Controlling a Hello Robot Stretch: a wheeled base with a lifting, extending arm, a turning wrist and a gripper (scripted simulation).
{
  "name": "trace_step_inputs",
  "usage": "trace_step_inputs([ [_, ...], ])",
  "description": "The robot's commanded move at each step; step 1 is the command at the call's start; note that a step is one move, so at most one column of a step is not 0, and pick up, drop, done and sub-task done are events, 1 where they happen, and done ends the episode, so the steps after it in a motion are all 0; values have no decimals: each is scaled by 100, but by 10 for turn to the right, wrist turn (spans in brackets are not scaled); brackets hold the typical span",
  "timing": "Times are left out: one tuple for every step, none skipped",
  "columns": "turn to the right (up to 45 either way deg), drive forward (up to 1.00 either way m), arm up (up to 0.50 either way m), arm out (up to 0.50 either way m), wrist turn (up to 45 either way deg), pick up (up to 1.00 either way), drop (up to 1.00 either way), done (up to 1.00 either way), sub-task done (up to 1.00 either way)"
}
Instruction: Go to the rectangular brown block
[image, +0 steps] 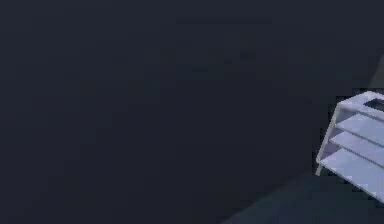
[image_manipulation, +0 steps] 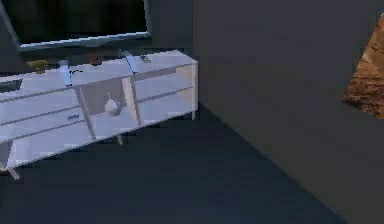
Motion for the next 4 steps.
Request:
trace_step_inputs([
  [-450,0,0,0,0,0,0,0,0],
  [-450,0,0,0,0,0,0,0,0],
  [-240,0,0,0,0,0,0,0,0],
  [0,100,0,0,0,0,0,0,0],
])
